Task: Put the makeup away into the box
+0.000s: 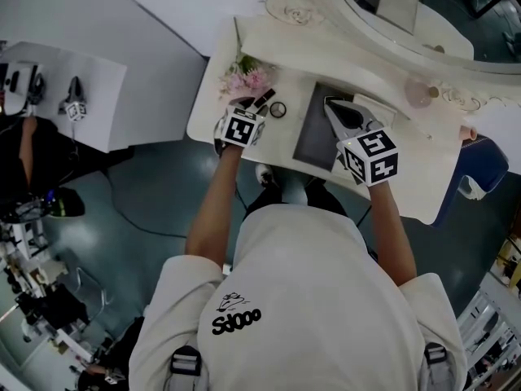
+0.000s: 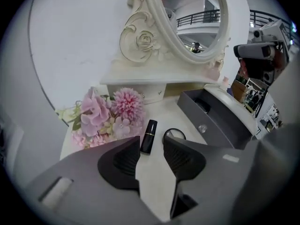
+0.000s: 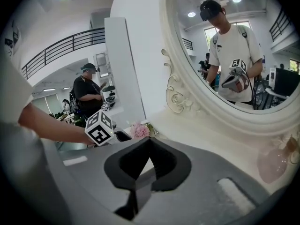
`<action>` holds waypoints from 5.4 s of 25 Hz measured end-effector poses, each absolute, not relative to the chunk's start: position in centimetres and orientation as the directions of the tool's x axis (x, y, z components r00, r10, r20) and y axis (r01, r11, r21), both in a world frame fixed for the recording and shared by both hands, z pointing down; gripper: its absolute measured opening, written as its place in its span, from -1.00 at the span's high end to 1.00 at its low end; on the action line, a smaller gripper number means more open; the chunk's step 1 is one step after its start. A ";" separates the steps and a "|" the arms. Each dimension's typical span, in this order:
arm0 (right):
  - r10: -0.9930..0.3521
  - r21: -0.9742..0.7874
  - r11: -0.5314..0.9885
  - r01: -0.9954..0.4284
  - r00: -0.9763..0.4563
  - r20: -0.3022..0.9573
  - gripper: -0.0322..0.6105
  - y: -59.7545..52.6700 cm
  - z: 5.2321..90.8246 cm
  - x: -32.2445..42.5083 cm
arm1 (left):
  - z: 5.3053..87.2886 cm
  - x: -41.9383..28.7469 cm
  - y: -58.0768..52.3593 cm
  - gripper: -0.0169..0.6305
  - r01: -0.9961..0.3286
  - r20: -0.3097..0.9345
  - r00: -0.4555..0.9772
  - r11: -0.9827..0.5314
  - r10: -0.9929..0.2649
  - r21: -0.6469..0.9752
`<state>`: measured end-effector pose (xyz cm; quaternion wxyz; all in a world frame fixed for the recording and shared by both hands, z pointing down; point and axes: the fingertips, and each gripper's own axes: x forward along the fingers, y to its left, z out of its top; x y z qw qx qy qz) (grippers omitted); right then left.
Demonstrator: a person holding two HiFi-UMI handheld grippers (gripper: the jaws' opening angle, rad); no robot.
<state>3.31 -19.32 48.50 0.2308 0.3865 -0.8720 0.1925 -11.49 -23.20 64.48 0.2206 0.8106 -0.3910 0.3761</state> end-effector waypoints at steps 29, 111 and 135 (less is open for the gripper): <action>-0.690 -0.122 0.537 -0.835 -0.518 0.506 0.89 -20.4 45.8 6.4 | 57.7 -2.5 -22.5 0.59 -0.555 0.678 0.633 -0.830 -0.374 0.060; -0.626 -0.120 0.570 -0.813 -0.525 0.577 0.89 -17.4 50.8 6.6 | 61.0 -2.5 -21.1 0.22 -0.566 0.667 0.658 -0.813 -0.349 0.134; -0.738 -0.147 0.249 -0.957 -0.286 0.611 0.89 -10.7 52.6 15.1 | 66.4 9.2 -9.5 0.22 0.404 0.916 0.379 -0.914 0.133 -0.034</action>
